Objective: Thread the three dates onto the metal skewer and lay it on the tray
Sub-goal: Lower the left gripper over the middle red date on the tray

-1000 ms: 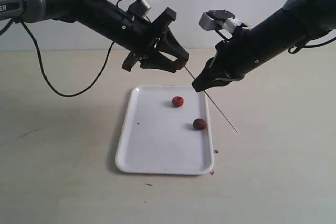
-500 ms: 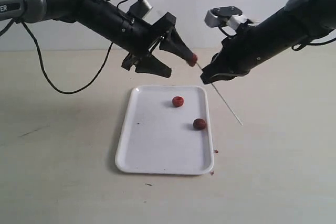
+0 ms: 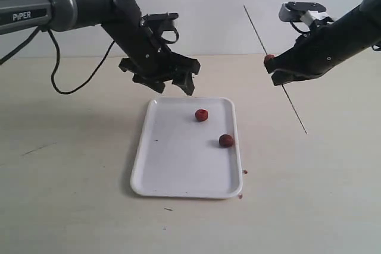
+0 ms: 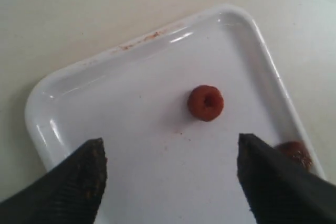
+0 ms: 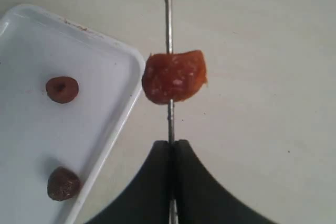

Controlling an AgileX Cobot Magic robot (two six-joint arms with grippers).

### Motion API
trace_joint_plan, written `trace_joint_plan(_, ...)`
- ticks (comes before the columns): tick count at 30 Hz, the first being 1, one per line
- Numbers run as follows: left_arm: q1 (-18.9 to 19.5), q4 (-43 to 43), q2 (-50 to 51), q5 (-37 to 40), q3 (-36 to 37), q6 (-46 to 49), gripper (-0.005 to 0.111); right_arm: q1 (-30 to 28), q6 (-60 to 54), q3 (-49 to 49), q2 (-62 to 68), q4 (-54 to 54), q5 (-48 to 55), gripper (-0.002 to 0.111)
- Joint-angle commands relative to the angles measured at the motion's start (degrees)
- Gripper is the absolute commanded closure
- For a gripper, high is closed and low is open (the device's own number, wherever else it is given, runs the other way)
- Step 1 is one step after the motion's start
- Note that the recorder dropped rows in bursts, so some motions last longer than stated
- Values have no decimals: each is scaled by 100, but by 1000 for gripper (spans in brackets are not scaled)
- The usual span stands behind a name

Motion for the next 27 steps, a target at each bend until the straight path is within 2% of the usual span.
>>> trace_joint_plan(1,-406,916,11,-379,-20,-1317,38,0,6,-34,-1,30,-154,108)
trace_joint_plan(4,-604,950,194,-414,-206,-1648,38,0,6,-34,-1,10,-194,108)
trace_joint_plan(10,-919,1118,995,-266,-1184,-1980,38,0,6,-34,-1,32,-191,108)
trace_joint_plan(12,-930,1404,1244,-49,-1543,-2198,38,0,6,-34,-1,28,-208,108)
trace_joint_plan(15,-940,2142,1580,665,-2117,-2644,38,0,-9,-34,-1,162,-267,108)
trace_joint_plan(27,-1045,2182,1681,667,-2157,-2853,38,0,-242,-34,-1,323,-255,108)
